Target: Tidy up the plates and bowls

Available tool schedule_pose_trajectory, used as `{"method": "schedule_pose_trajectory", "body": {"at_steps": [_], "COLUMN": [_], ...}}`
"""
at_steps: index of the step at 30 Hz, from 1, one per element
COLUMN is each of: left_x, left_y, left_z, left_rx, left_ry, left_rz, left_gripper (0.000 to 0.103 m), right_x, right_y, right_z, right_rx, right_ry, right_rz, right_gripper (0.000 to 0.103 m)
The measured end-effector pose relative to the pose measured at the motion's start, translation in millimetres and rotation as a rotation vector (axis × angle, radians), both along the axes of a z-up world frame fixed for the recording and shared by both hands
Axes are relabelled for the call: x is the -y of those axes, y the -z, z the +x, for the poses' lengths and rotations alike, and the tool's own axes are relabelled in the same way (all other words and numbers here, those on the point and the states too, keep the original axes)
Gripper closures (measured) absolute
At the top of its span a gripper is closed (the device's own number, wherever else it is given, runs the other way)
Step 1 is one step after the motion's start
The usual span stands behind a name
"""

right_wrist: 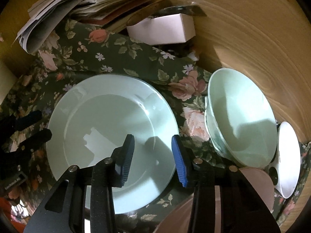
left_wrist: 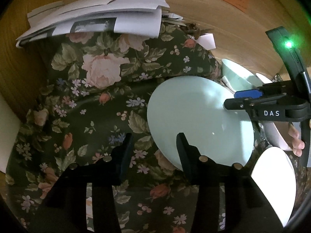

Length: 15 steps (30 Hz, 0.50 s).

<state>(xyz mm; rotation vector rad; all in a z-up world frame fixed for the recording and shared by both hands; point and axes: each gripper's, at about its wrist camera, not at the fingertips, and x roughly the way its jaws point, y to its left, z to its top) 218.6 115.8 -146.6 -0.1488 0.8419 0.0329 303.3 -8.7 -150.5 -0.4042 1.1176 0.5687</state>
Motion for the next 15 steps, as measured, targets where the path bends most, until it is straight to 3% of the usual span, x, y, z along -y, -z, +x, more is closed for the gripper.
{"method": "schedule_pose_trajectory", "body": {"at_steps": [4,10,15], "left_x": [-1,1,-2], "left_y": [0,0,-1], "left_z": [-2,-3,-8], "left_rx": [0.0,0.005,0.009], "left_ry": [0.003,0.005,0.002], "left_rz": [-0.005,-0.007,-0.015], "left_gripper": [0.059,0.059,0.059], "right_x": [-7,-5,4], "right_y": [0,-4,2], "right_z": [1,16,30], "right_rx": [0.036,0.044,-0.004], "right_ry": [0.035,0.067,0.078], "right_rz": [-0.016,-0.023,-0.027], "right_gripper": [0.074,0.073,0.071]}}
